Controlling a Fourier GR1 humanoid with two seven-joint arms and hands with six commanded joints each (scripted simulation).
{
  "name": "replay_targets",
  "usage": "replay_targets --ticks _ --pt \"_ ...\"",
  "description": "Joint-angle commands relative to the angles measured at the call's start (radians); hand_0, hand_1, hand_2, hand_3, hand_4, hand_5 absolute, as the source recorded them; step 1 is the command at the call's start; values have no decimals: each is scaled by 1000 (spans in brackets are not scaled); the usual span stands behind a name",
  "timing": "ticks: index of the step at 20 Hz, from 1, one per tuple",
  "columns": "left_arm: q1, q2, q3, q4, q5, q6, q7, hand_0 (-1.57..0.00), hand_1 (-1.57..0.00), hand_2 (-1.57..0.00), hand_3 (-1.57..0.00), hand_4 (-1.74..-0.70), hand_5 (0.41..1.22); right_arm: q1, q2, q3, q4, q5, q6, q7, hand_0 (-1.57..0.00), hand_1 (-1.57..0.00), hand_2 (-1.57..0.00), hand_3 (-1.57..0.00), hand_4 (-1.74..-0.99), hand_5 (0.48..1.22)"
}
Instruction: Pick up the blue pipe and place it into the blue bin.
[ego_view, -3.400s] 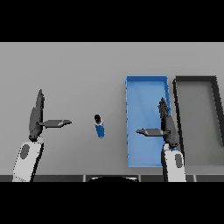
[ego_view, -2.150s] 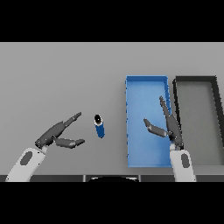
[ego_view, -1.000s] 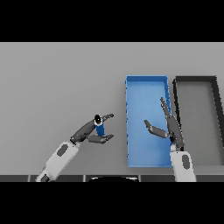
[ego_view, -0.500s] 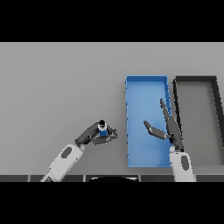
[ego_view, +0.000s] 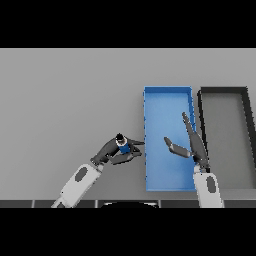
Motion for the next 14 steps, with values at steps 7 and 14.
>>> replay_targets --ticks 7,14 --pt "-52 -10 17 -62 -7 -35 107 -1564 -1566 -1566 -1565 -1473 1219 -6 -12 -5 11 7 1 -24 1 1 1 1 -1124 569" --pt "-47 -31 25 -62 -22 -77 136 -1570 -1570 -1570 -1570 -1474 1220 104 11 22 -115 61 -53 14 1 1 1 1 -1123 578"
